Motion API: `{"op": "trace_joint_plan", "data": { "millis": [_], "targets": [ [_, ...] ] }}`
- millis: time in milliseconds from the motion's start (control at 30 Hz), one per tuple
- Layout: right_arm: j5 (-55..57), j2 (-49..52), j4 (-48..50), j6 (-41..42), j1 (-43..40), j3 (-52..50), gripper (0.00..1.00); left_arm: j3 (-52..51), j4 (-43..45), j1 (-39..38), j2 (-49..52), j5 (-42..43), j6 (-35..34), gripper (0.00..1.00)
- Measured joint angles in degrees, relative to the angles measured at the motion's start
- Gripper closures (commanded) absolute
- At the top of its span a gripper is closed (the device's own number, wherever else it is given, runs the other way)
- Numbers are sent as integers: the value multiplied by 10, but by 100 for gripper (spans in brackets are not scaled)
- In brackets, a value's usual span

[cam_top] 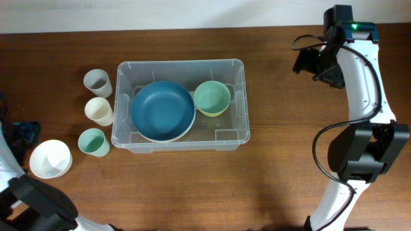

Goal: Pack container
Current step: 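Withdraw the left gripper and grasp the white bowl's rim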

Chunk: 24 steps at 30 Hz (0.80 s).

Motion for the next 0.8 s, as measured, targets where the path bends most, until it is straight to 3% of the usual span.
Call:
{"op": "trace_joint_plan", "data": {
  "millis": [333, 800],
  "targets": [
    [0, 0, 0, 0, 0, 0, 1, -198, 169, 0, -2, 34, -19, 0],
    [0, 0, 0, 0, 0, 0, 1, -273, 270, 0, -2, 28, -47, 0]
  ]
}}
